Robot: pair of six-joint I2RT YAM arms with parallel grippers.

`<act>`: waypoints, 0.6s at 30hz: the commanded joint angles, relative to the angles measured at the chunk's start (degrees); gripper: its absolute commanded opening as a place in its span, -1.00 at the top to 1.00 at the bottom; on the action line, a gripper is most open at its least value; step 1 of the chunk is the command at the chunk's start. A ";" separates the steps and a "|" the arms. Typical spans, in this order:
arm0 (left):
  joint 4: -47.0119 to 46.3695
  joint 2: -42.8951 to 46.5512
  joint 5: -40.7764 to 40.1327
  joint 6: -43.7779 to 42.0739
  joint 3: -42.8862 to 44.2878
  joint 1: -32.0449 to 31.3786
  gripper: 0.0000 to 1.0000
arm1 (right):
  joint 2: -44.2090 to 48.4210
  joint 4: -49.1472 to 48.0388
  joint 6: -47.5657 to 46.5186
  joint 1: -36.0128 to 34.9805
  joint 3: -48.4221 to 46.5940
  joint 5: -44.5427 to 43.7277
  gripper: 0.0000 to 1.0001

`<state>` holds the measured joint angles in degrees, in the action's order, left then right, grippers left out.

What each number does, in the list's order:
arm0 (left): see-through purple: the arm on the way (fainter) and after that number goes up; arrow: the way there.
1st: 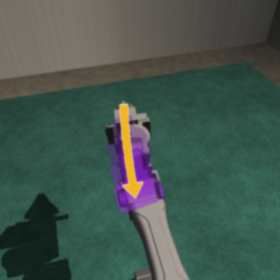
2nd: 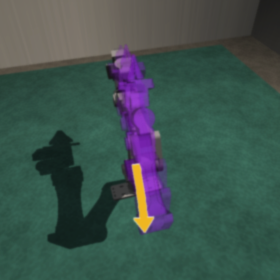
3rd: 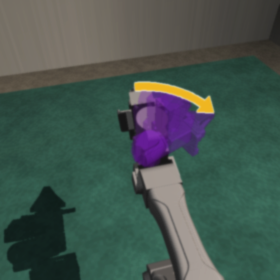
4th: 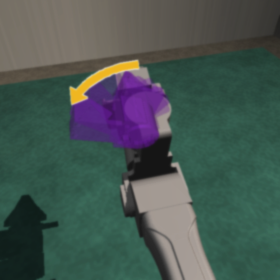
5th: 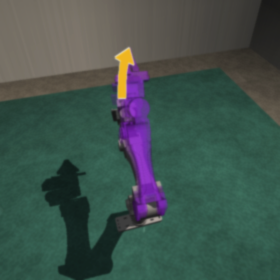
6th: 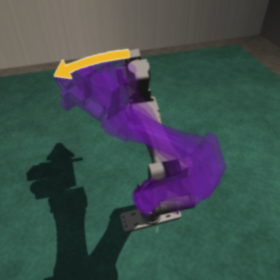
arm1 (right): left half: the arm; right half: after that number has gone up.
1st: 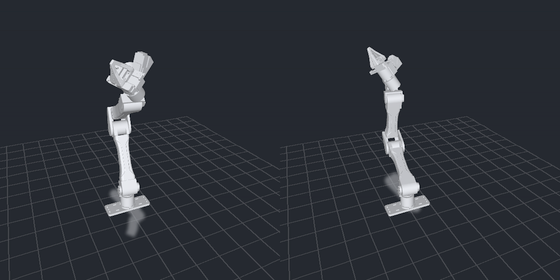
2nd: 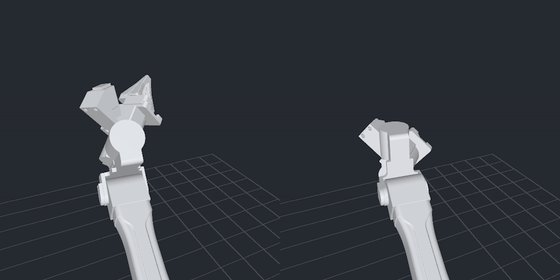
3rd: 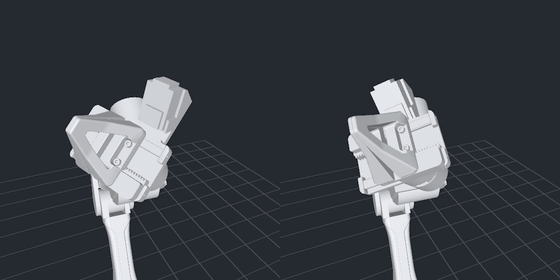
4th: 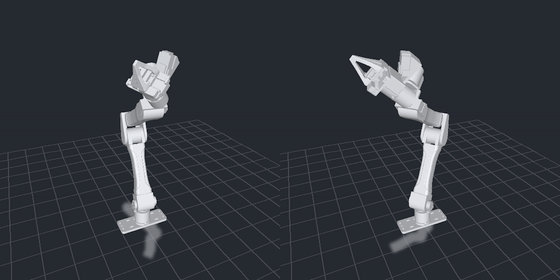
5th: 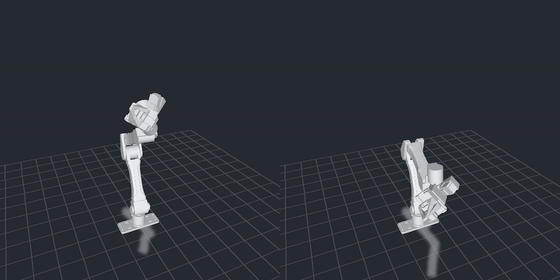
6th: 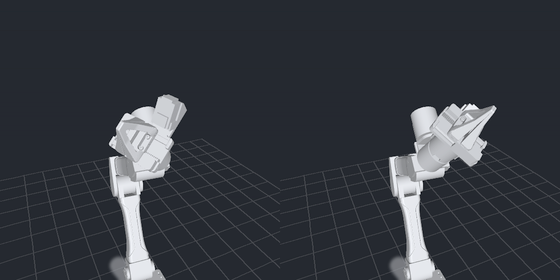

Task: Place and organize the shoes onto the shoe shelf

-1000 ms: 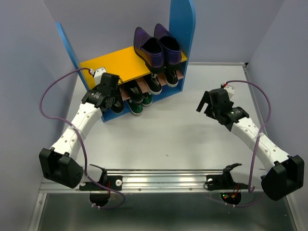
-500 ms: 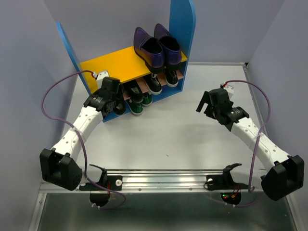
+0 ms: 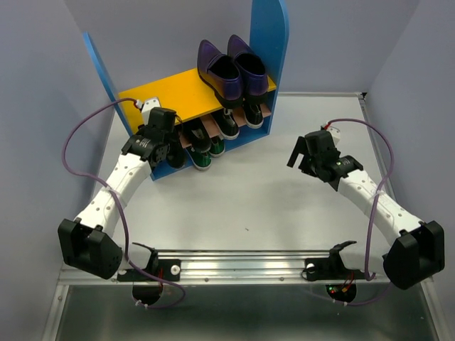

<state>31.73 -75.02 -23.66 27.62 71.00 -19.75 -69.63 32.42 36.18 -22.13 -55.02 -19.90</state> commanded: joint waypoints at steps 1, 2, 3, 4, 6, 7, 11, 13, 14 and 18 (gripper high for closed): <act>-1.05 1.98 1.07 -0.90 3.27 0.68 -0.20 | 0.28 -2.37 -0.94 0.25 -2.98 0.65 -1.00; -0.96 2.33 1.51 -0.72 3.27 0.68 -0.21 | 0.37 -2.28 -1.03 0.25 -2.98 0.74 -1.00; -0.62 2.69 2.12 -0.55 3.00 0.68 -0.24 | 0.37 -2.19 -1.11 0.25 -3.24 0.57 -1.00; -0.53 3.39 2.39 -0.20 2.91 0.68 -0.26 | 0.45 -1.76 -1.12 0.25 -3.42 0.48 -1.00; -0.17 4.18 3.26 0.07 2.65 0.68 -0.27 | 0.72 -1.58 -1.20 0.25 -3.77 0.04 -1.00; 0.44 5.23 3.44 0.24 2.48 0.68 -0.32 | 0.72 -1.31 -1.12 0.25 -4.21 -0.14 -1.00; 2.28 8.48 3.36 0.42 1.25 0.59 -0.40 | 0.46 -1.31 -1.38 0.25 -4.91 -1.02 -1.00; 3.25 10.06 3.27 0.68 0.46 0.59 -0.46 | 0.28 -1.14 -1.20 0.25 -5.27 -1.28 -1.00; 4.21 11.64 3.27 0.77 0.02 0.67 -0.51 | 0.45 -1.05 -1.03 0.25 -5.62 -1.19 -1.00; 5.98 14.73 5.02 0.68 -1.30 0.59 -0.53 | 1.42 -1.05 -0.50 0.25 -5.53 -1.11 -1.00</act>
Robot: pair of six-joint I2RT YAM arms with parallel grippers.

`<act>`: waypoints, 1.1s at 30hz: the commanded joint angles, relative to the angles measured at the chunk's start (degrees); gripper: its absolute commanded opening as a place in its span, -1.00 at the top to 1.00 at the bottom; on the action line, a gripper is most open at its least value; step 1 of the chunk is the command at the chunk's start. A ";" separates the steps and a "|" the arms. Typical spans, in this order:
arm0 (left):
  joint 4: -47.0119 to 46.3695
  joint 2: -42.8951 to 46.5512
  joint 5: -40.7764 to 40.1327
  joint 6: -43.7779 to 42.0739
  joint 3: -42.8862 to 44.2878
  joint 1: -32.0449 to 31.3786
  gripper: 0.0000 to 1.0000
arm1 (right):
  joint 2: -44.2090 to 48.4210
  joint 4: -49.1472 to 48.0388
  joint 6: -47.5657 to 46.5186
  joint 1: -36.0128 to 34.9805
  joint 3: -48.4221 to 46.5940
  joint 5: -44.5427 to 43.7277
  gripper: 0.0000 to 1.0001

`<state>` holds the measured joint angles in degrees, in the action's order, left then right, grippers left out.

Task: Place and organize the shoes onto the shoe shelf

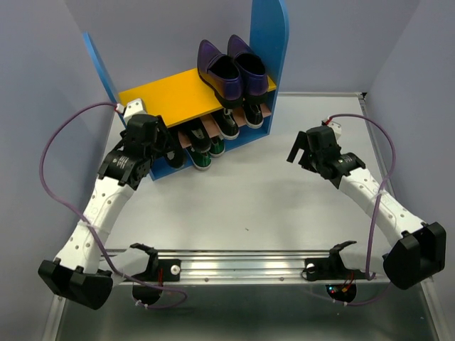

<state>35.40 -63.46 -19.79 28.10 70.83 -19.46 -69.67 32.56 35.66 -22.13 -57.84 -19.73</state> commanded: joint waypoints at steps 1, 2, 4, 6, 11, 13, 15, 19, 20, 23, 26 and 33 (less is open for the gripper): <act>3.18 3.78 1.42 0.20 -1.22 0.22 -0.54 | 1.47 -1.18 0.11 0.25 -2.71 -1.19 -1.00; 3.62 4.13 1.68 0.20 -1.39 0.22 -0.54 | 1.38 -1.27 0.20 0.25 -2.63 -1.19 -1.00; 4.41 5.44 2.30 0.03 -2.27 0.04 -0.53 | 1.29 -1.18 0.46 0.25 -2.62 -1.02 -1.00; 4.50 5.98 2.74 -0.06 -3.15 -0.05 -0.53 | 0.94 -1.35 0.64 0.25 -2.62 -0.75 -1.00; 5.29 6.94 4.32 0.47 -5.43 -0.75 -0.28 | -0.55 -1.71 0.55 0.25 -3.59 0.21 -1.00; 5.73 7.82 4.67 1.17 -6.49 -2.24 -0.12 | -0.56 -1.71 0.55 0.25 -3.68 0.13 -1.00; 6.26 9.49 4.59 2.74 -8.33 -4.34 0.34 | -0.47 -1.88 0.55 0.25 -3.42 -0.22 -1.00; 6.44 11.25 6.08 5.29 -11.14 -8.29 1.00 | -1.08 -1.97 0.64 0.25 -3.15 -0.05 -1.00; 6.09 11.43 6.17 5.91 -12.11 -9.44 1.00 | -1.26 -2.14 0.64 0.25 -3.15 0.21 -1.00; 4.43 10.64 5.99 8.10 -14.22 -13.14 1.00 | -1.61 -2.50 0.73 0.25 -3.24 0.39 -1.00; 2.05 9.59 5.12 8.46 -15.02 -13.50 1.00 | -1.79 -2.50 0.73 0.25 -3.33 0.48 -1.00; -1.64 4.58 -2.09 4.52 -14.49 -9.90 1.00 | -0.73 -2.41 0.73 0.25 -2.62 0.04 -1.00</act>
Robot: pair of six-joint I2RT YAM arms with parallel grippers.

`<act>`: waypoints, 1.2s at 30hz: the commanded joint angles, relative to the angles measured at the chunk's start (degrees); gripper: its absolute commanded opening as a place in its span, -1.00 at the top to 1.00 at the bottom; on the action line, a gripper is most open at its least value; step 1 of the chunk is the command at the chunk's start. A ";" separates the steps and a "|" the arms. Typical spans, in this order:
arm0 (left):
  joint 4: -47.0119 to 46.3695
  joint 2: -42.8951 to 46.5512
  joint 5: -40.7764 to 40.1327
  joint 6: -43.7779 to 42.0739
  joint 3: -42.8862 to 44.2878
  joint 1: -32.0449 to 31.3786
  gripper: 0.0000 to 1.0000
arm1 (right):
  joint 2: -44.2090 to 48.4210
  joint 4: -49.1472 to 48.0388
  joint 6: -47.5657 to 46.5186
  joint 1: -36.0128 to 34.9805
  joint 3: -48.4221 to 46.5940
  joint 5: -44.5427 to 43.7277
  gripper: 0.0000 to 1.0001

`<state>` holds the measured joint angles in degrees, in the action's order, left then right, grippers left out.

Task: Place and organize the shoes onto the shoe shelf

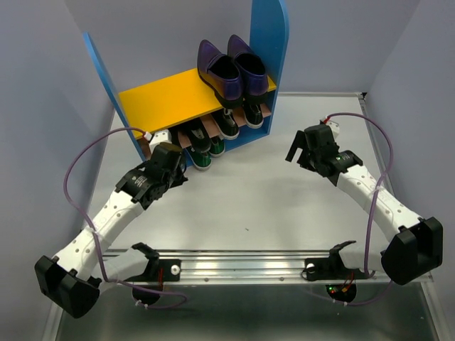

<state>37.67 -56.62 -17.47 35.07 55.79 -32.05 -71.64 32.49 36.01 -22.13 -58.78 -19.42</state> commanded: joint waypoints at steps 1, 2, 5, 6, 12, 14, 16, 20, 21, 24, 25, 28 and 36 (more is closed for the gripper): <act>-4.79 -2.79 -4.24 -3.42 0.72 3.48 1.00 | 1.41 -2.34 0.38 0.25 -1.60 -0.35 -1.00; -6.10 -3.92 -4.32 -4.30 0.90 4.27 1.00 | 1.50 -2.43 0.38 0.25 -1.51 -0.44 -1.00; -7.96 -6.21 -5.11 -7.11 1.77 6.30 1.00 | 2.02 -2.34 0.46 0.25 -1.42 -0.62 -1.00; -8.05 -6.83 -6.16 -7.56 2.30 7.08 1.00 | 2.29 -2.34 0.55 0.25 -1.25 -0.62 -1.00; -9.02 -10.17 -8.54 -11.69 6.78 9.90 1.00 | 2.90 -2.34 0.55 0.25 -1.07 -0.53 -1.00; -9.19 -10.79 -8.72 -12.74 8.53 10.69 1.00 | 3.17 -2.34 0.64 0.25 -0.89 -0.53 -1.00; -9.02 -11.23 -9.50 -13.10 10.65 10.70 1.00 | 3.35 -2.34 0.64 0.25 -0.89 -0.53 -1.00; -8.58 -12.11 -9.95 -13.80 13.02 10.70 1.00 | 3.78 -2.26 0.73 0.25 -0.89 -0.71 -1.00; -8.67 -12.28 -9.86 -13.89 13.12 10.70 1.00 | 3.78 -2.26 0.82 0.25 -0.89 -0.71 -1.00; -8.05 -13.16 -8.11 -14.06 13.29 10.61 1.00 | 4.22 -2.08 0.99 0.25 -0.81 -0.79 -1.00; -7.88 -13.16 -7.84 -13.98 13.21 10.69 1.00 | 4.31 -2.08 1.08 0.25 -0.81 -0.88 -1.00; -6.65 -11.94 -5.38 -13.62 12.94 10.70 1.00 | 5.10 -1.82 1.08 0.25 -0.37 -1.41 -1.00; -5.50 -0.26 6.46 -16.26 8.73 9.29 1.00 | 5.37 -0.85 -0.41 0.25 -0.72 -3.52 -1.00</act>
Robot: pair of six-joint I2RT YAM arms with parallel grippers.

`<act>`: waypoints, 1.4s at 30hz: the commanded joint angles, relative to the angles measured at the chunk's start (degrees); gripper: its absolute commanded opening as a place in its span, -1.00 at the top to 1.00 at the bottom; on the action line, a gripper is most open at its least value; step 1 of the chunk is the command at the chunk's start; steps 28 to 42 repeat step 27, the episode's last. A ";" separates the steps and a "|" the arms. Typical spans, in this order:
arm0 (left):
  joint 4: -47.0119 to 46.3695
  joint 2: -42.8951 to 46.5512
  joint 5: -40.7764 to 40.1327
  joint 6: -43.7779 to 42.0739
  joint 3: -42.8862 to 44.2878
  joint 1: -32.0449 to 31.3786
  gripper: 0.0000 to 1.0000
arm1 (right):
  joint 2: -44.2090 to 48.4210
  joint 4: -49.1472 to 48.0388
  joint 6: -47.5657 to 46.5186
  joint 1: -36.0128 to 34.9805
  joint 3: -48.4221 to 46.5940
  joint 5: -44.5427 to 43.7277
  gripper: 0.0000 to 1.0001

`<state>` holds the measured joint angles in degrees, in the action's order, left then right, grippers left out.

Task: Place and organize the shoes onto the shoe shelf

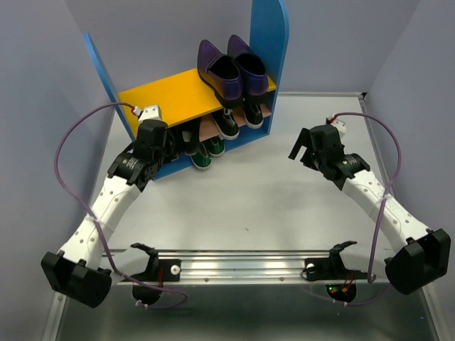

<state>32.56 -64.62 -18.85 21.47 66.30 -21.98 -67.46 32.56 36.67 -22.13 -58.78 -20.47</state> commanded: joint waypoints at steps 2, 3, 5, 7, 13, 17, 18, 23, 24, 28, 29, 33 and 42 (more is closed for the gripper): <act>-0.04 11.16 10.14 -3.63 -2.58 -1.05 1.00 | 1.19 -1.00 -1.68 0.25 -1.15 -2.99 -1.00; 0.40 12.05 12.24 -4.76 -2.50 -1.22 1.00 | 0.93 -1.00 -2.38 0.25 -1.33 -3.17 -1.00; 1.80 13.28 14.45 -5.74 -1.97 -1.49 0.92 | 0.40 -0.83 -3.00 0.25 -2.29 -3.44 -1.00; 2.34 13.55 16.91 -6.71 -1.88 -2.10 0.65 | -0.65 0.13 -3.97 0.25 -3.26 -3.44 -1.00; 0.50 10.92 17.70 -7.50 -1.27 -3.33 -0.25 | -5.04 5.14 -4.76 0.25 -8.00 -8.70 -1.00; -2.49 10.04 22.62 -8.90 1.36 -3.69 -0.30 | -6.72 7.96 -4.67 0.25 -10.03 -9.51 -1.00; -2.93 9.78 23.41 -9.08 1.98 -3.60 -0.30 | -6.72 7.96 -4.67 0.25 -9.95 -9.24 -1.00; -4.43 7.24 25.00 -9.00 6.37 -4.12 -0.30 | -5.93 7.08 -3.71 0.25 -9.33 -8.79 -1.00; -4.43 6.88 25.09 -8.91 6.90 -4.21 -0.30 | -5.67 7.08 -3.53 0.25 -9.16 -9.15 -1.00; -4.34 5.56 26.06 -8.82 8.66 -4.65 -0.31 | -5.22 6.82 -3.09 0.25 -8.98 -10.55 -1.00; -4.34 5.56 26.06 -8.82 8.66 -4.65 -0.31 | -5.22 6.82 -3.09 0.25 -8.98 -10.55 -1.00; -4.34 5.56 26.06 -8.82 8.66 -4.65 -0.31 | -5.22 6.82 -3.09 0.25 -8.98 -10.55 -1.00; -4.34 5.56 26.06 -8.82 8.66 -4.65 -0.31 | -5.22 6.82 -3.09 0.25 -8.98 -10.55 -1.00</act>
